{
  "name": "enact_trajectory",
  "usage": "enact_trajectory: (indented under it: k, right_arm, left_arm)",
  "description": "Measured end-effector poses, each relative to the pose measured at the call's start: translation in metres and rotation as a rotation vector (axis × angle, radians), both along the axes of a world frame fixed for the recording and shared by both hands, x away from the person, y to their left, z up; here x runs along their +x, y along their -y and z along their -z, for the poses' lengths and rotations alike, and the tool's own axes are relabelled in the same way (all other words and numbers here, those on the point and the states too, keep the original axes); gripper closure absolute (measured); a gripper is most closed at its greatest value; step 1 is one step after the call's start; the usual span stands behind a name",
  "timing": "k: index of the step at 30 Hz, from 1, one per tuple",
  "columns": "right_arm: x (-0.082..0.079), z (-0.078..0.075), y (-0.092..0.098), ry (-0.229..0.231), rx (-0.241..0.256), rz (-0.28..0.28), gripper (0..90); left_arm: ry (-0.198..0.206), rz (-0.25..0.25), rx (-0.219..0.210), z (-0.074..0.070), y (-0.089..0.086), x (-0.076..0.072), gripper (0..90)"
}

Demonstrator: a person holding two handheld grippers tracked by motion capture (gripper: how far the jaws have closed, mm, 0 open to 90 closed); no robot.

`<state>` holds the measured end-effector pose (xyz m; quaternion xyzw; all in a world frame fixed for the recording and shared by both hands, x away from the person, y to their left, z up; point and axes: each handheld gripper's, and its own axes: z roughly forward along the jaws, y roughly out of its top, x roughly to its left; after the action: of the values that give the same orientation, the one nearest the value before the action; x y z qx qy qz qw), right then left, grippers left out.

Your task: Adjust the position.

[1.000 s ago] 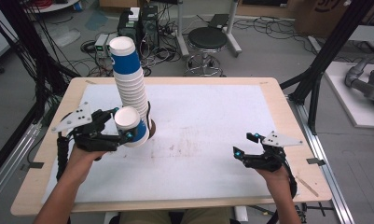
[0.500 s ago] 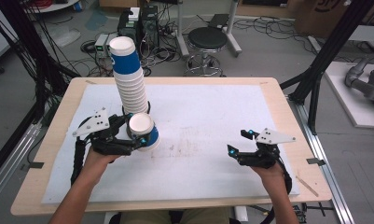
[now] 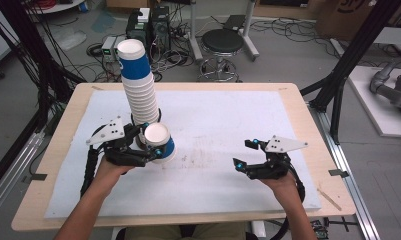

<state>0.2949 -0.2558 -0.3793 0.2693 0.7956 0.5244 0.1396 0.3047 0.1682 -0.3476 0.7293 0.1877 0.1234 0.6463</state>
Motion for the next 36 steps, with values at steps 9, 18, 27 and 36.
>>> enact_trajectory:
  k: [9,18,27,36]
  right_arm:
    - [0.0,-0.004,-0.032,0.01,0.015,-0.129,21.2]
    - [0.005,-0.005,-0.052,0.02,0.03,-0.204,21.2]
    - [0.01,-0.003,-0.074,0.023,0.038,-0.271,21.2]
    - [0.014,-0.001,-0.092,0.015,0.039,-0.326,21.2]
  left_arm:
    - [-0.014,0.04,0.014,0.007,0.012,-0.002,26.1]
    - [-0.013,0.069,-0.001,0.01,0.021,0.0,26.3]
    - [-0.031,0.108,-0.012,0.011,0.03,0.0,26.2]
    - [-0.046,0.131,-0.011,0.012,0.04,0.001,26.2]
